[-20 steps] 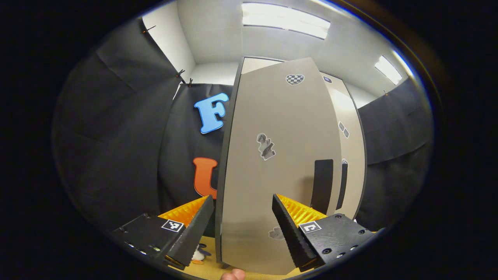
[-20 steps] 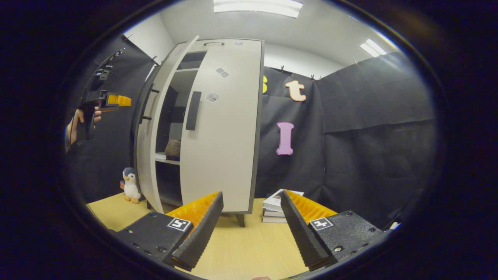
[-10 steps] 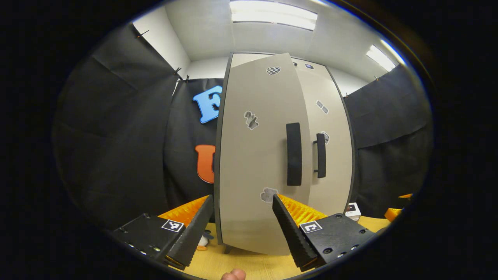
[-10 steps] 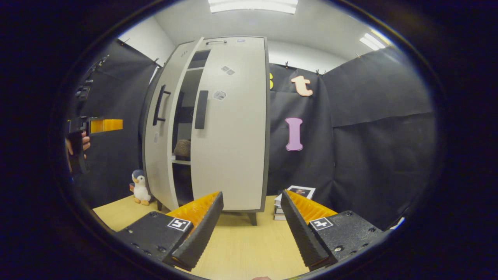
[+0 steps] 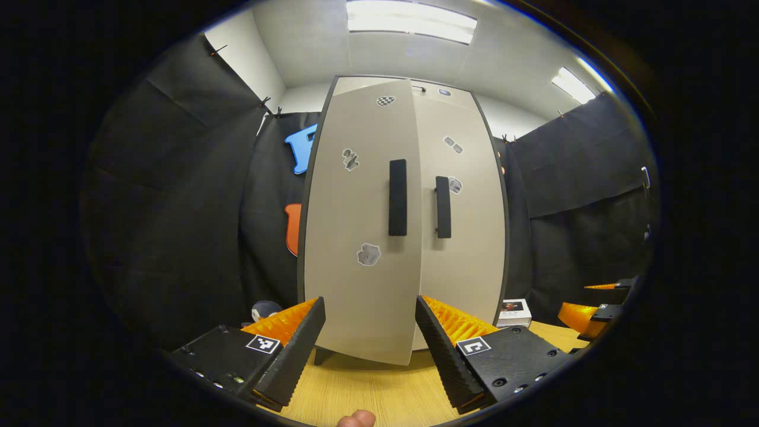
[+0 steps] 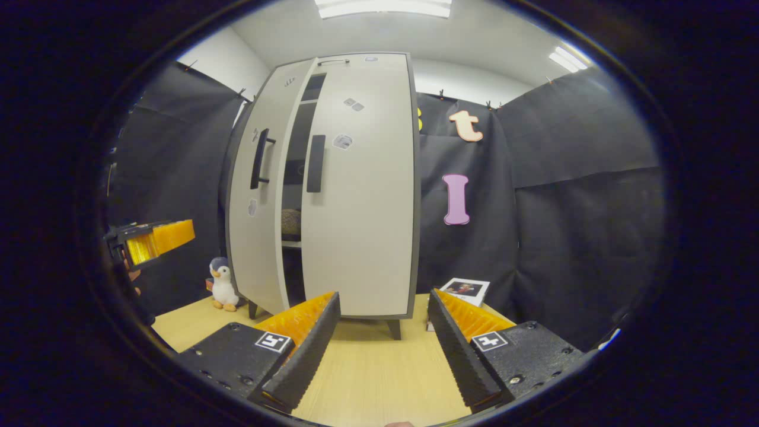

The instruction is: Grab one shoe with the right hand and put it into the shoe cabinet, grab the other shoe with the left hand and put it into the shoe cabinet; then close the right door with the right hand and the left door with the left hand.

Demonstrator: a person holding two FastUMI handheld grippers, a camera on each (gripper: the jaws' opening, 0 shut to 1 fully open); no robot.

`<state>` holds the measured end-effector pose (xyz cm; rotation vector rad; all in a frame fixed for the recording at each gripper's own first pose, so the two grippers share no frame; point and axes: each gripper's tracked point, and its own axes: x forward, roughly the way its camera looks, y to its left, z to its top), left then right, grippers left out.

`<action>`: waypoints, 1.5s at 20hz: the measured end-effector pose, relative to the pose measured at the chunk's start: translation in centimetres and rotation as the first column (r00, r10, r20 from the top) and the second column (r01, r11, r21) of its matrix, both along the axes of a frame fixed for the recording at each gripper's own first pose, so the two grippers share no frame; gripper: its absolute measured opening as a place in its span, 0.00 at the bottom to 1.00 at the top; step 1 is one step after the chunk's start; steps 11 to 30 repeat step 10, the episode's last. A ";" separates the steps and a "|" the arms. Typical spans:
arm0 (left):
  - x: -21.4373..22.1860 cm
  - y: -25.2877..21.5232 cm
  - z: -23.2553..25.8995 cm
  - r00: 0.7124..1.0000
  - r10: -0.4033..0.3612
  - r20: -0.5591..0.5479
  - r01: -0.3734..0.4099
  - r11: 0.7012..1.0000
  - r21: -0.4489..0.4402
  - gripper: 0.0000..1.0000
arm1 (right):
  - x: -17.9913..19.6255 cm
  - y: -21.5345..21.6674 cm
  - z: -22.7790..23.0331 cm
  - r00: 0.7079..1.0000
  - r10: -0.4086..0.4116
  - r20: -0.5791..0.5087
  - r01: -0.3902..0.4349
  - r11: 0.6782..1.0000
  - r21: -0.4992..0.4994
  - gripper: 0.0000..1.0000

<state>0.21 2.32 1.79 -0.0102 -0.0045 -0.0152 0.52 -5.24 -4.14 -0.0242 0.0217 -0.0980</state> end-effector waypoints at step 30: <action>-2.6 -2.7 -1.2 0.999 0.005 -0.034 -0.006 0.999 -0.054 0.92 | -0.8 -0.2 0.0 1.000 0.009 0.010 -0.009 1.000 0.009 0.96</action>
